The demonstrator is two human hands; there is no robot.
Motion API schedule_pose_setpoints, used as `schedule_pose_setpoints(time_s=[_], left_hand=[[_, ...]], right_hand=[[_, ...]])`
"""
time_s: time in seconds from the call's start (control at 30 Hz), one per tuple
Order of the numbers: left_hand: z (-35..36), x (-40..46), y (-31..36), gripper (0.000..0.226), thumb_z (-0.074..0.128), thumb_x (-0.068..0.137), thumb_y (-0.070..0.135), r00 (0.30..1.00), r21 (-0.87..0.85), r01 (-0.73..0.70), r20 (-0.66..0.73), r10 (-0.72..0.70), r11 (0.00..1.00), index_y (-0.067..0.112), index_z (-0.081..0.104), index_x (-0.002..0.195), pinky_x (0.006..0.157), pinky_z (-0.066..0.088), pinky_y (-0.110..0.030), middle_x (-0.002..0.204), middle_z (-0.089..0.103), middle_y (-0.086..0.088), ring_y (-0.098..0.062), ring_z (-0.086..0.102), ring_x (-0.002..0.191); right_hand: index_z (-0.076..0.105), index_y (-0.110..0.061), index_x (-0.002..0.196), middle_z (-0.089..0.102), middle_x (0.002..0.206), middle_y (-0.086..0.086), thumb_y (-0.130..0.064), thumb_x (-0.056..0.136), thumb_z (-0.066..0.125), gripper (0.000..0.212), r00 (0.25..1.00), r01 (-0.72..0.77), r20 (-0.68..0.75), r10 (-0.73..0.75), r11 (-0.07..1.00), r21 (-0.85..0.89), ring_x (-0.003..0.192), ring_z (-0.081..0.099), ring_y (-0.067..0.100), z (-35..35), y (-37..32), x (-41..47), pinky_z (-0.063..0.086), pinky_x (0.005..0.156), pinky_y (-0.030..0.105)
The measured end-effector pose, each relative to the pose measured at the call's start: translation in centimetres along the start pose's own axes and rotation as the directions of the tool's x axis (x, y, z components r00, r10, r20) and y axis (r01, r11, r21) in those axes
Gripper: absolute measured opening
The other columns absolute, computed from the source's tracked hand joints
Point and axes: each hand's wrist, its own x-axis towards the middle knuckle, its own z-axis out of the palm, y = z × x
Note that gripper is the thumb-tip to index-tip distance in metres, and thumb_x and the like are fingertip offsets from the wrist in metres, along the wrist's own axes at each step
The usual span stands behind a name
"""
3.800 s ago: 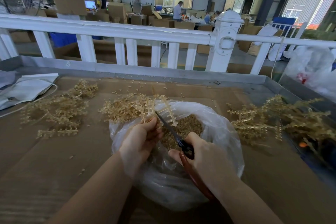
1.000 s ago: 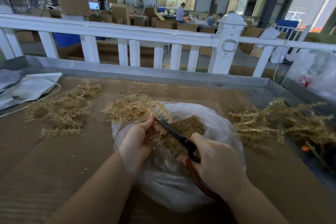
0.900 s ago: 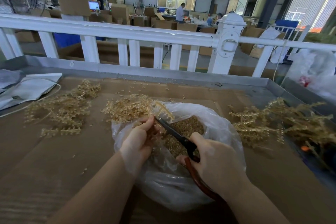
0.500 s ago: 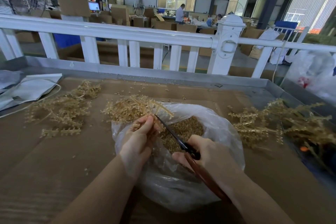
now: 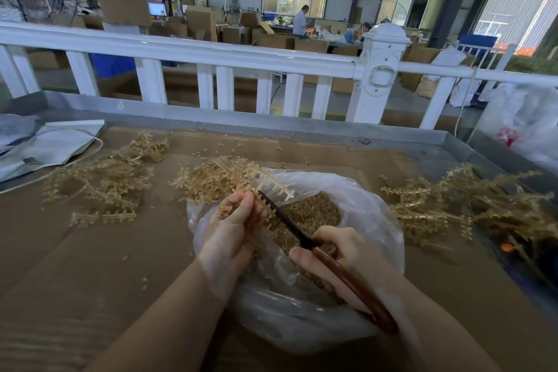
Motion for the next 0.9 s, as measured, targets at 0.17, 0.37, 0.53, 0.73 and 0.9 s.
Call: schedule_pose_setpoints(time_s=[0.17, 0.37, 0.53, 0.73, 0.9], left_hand=[[0.0, 0.0, 0.0, 0.016, 0.056, 0.090, 0.004, 1.000, 0.060, -0.009, -0.020, 0.011, 0.998, 0.012, 0.057, 0.076, 0.051, 0.054, -0.019, 0.052, 0.061, 0.000, -0.006, 0.060, 0.047], [0.1, 0.4, -0.2, 0.011, 0.060, 0.089, 0.007, 0.996, 0.149, 0.003, -0.086, 0.010, 0.989, 0.013, 0.059, 0.079, 0.050, 0.054, -0.020, 0.052, 0.064, 0.002, -0.006, 0.062, 0.047], [-0.3, 0.9, -0.1, 0.008, 0.065, 0.086, 0.013, 0.992, 0.182, 0.047, -0.122, -0.025, 0.982, 0.015, 0.063, 0.079, 0.046, 0.052, -0.019, 0.055, 0.066, 0.001, -0.007, 0.064, 0.049], [-0.5, 1.3, -0.3, 0.007, 0.073, 0.079, 0.019, 0.986, 0.240, 0.040, -0.164, 0.000, 0.970, 0.021, 0.069, 0.074, 0.059, 0.055, -0.030, 0.064, 0.071, -0.001, -0.017, 0.069, 0.069], [-0.5, 1.4, -0.4, 0.005, 0.073, 0.078, 0.020, 0.986, 0.246, 0.047, -0.168, -0.006, 0.968, 0.021, 0.069, 0.076, 0.065, 0.057, -0.035, 0.067, 0.071, -0.004, -0.020, 0.068, 0.073]], right_hand=[[0.056, -0.029, 0.083, 0.062, 0.072, -0.009, -0.062, 0.078, 0.062, 0.034, 0.999, 0.022, -0.020, -0.025, 0.991, -0.130, 0.065, 0.058, -0.001, 0.3, 0.6, 0.0, 0.047, 0.062, 0.016], [0.047, -0.034, 0.075, 0.058, 0.069, -0.012, -0.066, 0.078, 0.058, 0.033, 0.993, 0.079, -0.063, -0.099, 0.963, -0.258, 0.072, 0.054, -0.010, 0.1, 1.0, -0.2, 0.038, 0.062, 0.006], [0.043, -0.037, 0.074, 0.054, 0.066, -0.016, -0.067, 0.079, 0.056, 0.033, 0.987, 0.118, -0.069, -0.146, 0.941, -0.316, 0.068, 0.052, -0.012, 0.0, 0.9, -0.4, 0.036, 0.063, 0.004], [0.040, -0.038, 0.075, 0.051, 0.067, -0.016, -0.067, 0.079, 0.056, 0.033, 0.982, 0.140, -0.073, -0.175, 0.927, -0.347, 0.065, 0.051, -0.003, 0.0, 1.1, -0.4, 0.036, 0.057, 0.012], [0.039, -0.038, 0.073, 0.050, 0.064, -0.013, -0.066, 0.080, 0.056, 0.033, 0.983, 0.133, -0.074, -0.169, 0.926, -0.354, 0.060, 0.049, -0.003, 0.1, 1.1, -0.4, 0.035, 0.056, 0.013]])
